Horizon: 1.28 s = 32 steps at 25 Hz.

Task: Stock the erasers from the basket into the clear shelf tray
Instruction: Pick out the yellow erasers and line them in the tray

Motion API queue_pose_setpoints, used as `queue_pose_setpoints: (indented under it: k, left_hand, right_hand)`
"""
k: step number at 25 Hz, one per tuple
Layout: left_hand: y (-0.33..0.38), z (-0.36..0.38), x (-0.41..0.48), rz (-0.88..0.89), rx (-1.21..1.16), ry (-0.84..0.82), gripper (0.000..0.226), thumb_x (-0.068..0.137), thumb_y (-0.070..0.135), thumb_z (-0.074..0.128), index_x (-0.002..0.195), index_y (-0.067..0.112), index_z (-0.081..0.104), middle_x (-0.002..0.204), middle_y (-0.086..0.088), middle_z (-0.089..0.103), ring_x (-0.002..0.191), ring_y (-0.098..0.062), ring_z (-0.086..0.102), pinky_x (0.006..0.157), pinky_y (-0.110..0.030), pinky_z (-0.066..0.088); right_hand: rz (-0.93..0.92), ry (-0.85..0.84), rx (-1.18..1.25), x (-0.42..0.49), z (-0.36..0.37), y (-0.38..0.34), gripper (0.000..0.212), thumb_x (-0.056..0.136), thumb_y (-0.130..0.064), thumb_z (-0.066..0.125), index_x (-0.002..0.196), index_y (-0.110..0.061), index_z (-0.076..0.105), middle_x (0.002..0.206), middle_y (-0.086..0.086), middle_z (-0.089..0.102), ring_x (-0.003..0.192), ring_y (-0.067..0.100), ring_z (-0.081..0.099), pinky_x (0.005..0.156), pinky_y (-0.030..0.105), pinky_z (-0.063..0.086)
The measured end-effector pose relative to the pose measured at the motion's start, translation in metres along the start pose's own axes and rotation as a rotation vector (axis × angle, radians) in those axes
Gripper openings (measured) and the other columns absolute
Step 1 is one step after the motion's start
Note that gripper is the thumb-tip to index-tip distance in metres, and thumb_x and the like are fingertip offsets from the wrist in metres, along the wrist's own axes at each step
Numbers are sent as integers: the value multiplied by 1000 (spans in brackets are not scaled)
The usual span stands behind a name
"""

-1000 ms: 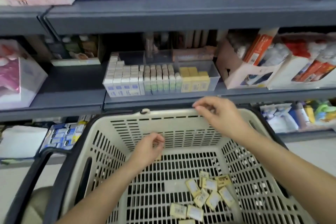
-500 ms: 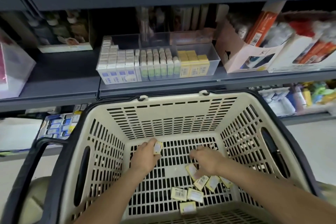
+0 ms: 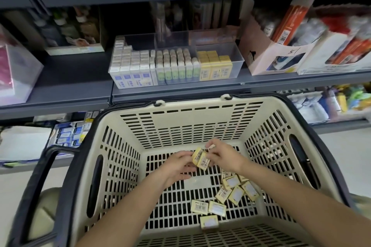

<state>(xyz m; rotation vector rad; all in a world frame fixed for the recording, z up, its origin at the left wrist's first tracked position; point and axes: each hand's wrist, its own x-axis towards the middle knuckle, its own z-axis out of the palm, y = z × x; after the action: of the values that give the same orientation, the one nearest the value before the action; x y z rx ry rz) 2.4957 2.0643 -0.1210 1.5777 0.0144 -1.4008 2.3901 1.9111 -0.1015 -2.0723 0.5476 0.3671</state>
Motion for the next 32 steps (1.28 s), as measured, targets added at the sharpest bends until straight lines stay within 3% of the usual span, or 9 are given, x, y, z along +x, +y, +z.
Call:
queue_pose_setpoints:
  k: [4, 12, 14, 17, 19, 21, 24, 28, 32]
  left_hand:
    - [6, 0, -4, -33, -32, -105, 22, 90, 15, 57, 111, 15, 60, 108, -6, 68, 97, -19, 65, 74, -32, 53]
    - [6, 5, -9, -50, -174, -253, 46, 78, 14, 72, 117, 1, 51, 93, -13, 72, 83, -21, 69, 67, -25, 57]
    - [4, 6, -9, -74, -115, -238, 37, 81, 12, 70, 113, 3, 53, 92, -13, 71, 82, -21, 70, 65, -26, 57]
    - [2, 7, -8, -83, -59, -188, 32, 82, 7, 69, 111, 5, 56, 92, -12, 71, 82, -21, 70, 64, -27, 58]
    - [3, 7, -7, -81, -79, -158, 33, 80, 2, 69, 110, 4, 55, 92, -13, 70, 80, -21, 70, 63, -28, 58]
    - [4, 5, -7, -69, -102, -135, 35, 77, -1, 71, 108, 4, 56, 92, -14, 70, 78, -21, 70, 63, -29, 58]
    - [3, 2, -5, -37, -127, -68, 32, 76, -3, 72, 103, 6, 58, 91, -12, 68, 78, -19, 69, 62, -29, 58]
    - [2, -2, -4, -11, -264, -72, 29, 75, 4, 73, 102, 6, 62, 87, -8, 72, 80, -19, 69, 69, -30, 58]
    - [4, 5, -6, 21, -322, -183, 56, 64, 10, 81, 114, 5, 59, 97, -10, 73, 94, -23, 69, 73, -30, 57]
  right_hand:
    - [48, -53, 309, 2, -2, -7, 25, 95, -8, 47, 119, -14, 48, 88, 3, 64, 72, 7, 61, 63, 14, 51]
    - [48, -83, 356, -1, -8, -17, 6, 92, -11, 54, 93, -13, 60, 76, 1, 65, 61, 2, 64, 60, 15, 51]
    - [102, -156, 16, -6, -20, -10, 8, 90, -22, 59, 96, -17, 60, 86, 0, 64, 75, 10, 63, 65, 22, 51]
    - [120, -348, -779, -21, -15, 13, 49, 75, -38, 72, 113, -19, 50, 104, -1, 53, 89, 14, 50, 65, 27, 38]
    - [86, -391, -1026, -30, 0, 24, 66, 70, -38, 75, 122, -16, 41, 112, 2, 50, 94, 18, 51, 58, 27, 34]
    - [12, -355, -1061, -29, 7, 29, 53, 77, -33, 70, 118, -15, 43, 110, 3, 53, 93, 19, 55, 52, 25, 33]
    - [61, -214, -533, -19, -2, 15, 18, 87, -33, 59, 98, -20, 54, 89, -4, 59, 77, 10, 57, 55, 19, 40]
    - [144, -45, 361, -19, -6, -12, 4, 90, -16, 58, 87, -15, 59, 85, 2, 68, 70, 8, 68, 49, 16, 45]
    - [191, -9, 543, -18, 0, -19, 7, 86, -15, 65, 88, -14, 59, 81, 3, 72, 70, 11, 69, 49, 16, 45]
